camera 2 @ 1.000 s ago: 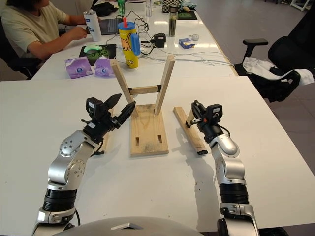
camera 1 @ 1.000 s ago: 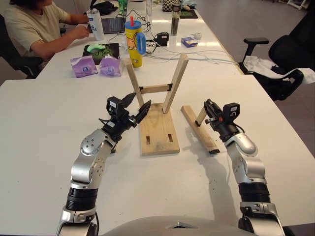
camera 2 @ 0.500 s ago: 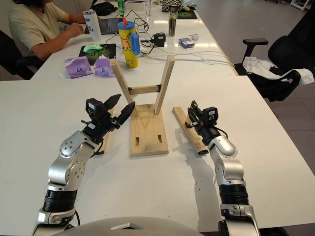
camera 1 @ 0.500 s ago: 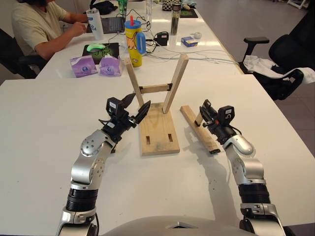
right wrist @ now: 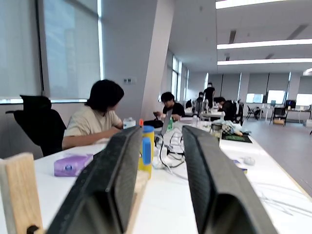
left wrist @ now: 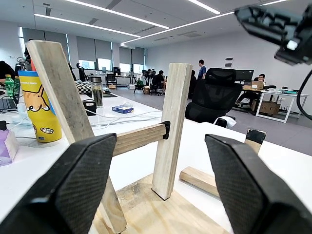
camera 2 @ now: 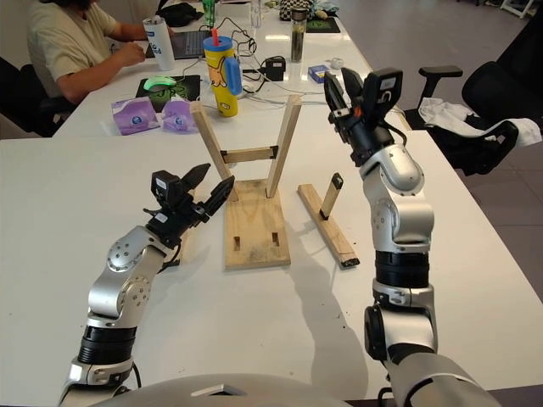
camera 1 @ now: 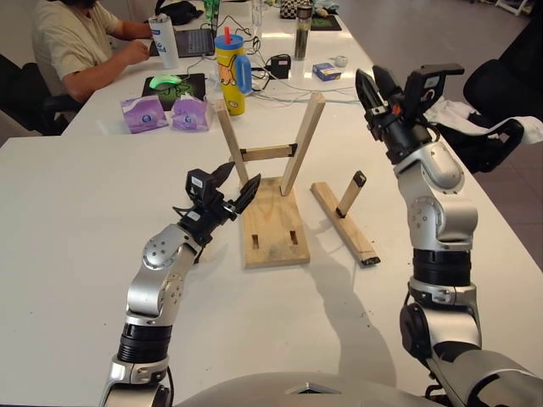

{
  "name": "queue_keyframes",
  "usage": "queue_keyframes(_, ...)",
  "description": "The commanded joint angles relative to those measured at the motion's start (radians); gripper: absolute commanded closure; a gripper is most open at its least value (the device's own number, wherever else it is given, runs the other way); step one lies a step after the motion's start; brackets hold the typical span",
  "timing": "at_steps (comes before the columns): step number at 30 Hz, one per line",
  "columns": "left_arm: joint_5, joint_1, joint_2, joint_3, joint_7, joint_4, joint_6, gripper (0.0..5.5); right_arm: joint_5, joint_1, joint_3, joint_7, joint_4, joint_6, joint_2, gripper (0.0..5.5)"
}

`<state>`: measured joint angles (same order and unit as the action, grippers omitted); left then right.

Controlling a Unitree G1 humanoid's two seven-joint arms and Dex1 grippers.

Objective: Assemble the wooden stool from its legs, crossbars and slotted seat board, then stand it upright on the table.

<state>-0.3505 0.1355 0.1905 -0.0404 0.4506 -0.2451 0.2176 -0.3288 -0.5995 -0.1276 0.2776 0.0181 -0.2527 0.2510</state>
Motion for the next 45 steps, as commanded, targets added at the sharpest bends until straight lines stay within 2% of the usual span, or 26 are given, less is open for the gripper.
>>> queue_keyframes(1,0.008,0.028,-0.004,-0.001,0.000,0.017,-0.013,2.15,0.083,0.186,0.019,-0.073,0.287,-0.017,-0.047,3.96)
queue_keyframes(3,0.009,0.025,-0.004,-0.001,0.003,0.022,-0.018,2.15,0.099,0.228,0.030,-0.066,0.400,-0.011,-0.063,3.96)
queue_keyframes(5,0.006,0.034,-0.001,0.000,0.008,0.030,-0.018,2.15,0.095,0.241,0.043,-0.048,0.408,-0.003,-0.074,3.96)
queue_keyframes(12,0.014,0.043,-0.008,0.005,0.005,0.050,-0.036,2.15,0.092,0.138,0.042,0.003,0.315,0.085,-0.052,3.96)
queue_keyframes(16,0.019,0.038,-0.015,0.004,-0.002,0.051,-0.043,2.15,0.097,0.091,0.044,0.017,0.127,0.088,-0.009,3.96)
queue_keyframes(20,0.026,0.013,-0.023,0.007,-0.020,0.036,-0.050,2.15,-0.011,0.116,0.070,0.130,-0.113,-0.100,0.056,3.96)
queue_keyframes(23,0.032,-0.014,-0.031,0.010,-0.041,0.023,-0.058,2.15,-0.127,0.247,0.128,0.283,-0.312,-0.286,0.173,3.96)
queue_keyframes(26,0.036,-0.044,-0.032,0.013,-0.060,-0.002,-0.063,2.15,-0.195,0.389,0.169,0.386,-0.432,-0.418,0.285,3.48)
queue_keyframes(27,0.037,-0.051,-0.032,0.013,-0.065,-0.009,-0.063,2.15,-0.213,0.434,0.152,0.391,-0.445,-0.452,0.304,3.35)
queue_keyframes(31,0.037,-0.075,-0.031,0.013,-0.079,-0.033,-0.059,2.15,-0.133,0.520,0.098,0.345,-0.359,-0.443,0.358,2.74)
queue_keyframes(34,0.042,-0.075,-0.032,0.001,-0.078,-0.022,-0.061,2.15,-0.055,0.489,0.087,0.294,-0.191,-0.407,0.362,2.31)
queue_keyframes(36,0.042,-0.067,-0.032,0.002,-0.081,-0.017,-0.060,2.15,0.008,0.453,0.124,0.295,-0.086,-0.370,0.369,2.02)
queue_keyframes(40,0.037,-0.046,-0.026,0.005,-0.067,-0.001,-0.061,2.15,0.045,0.400,0.151,0.296,0.045,-0.383,0.333,1.97)
queue_keyframes(45,0.031,-0.052,-0.018,0.004,-0.045,0.003,-0.057,2.15,0.039,0.385,0.160,0.308,0.042,-0.410,0.303,1.97)
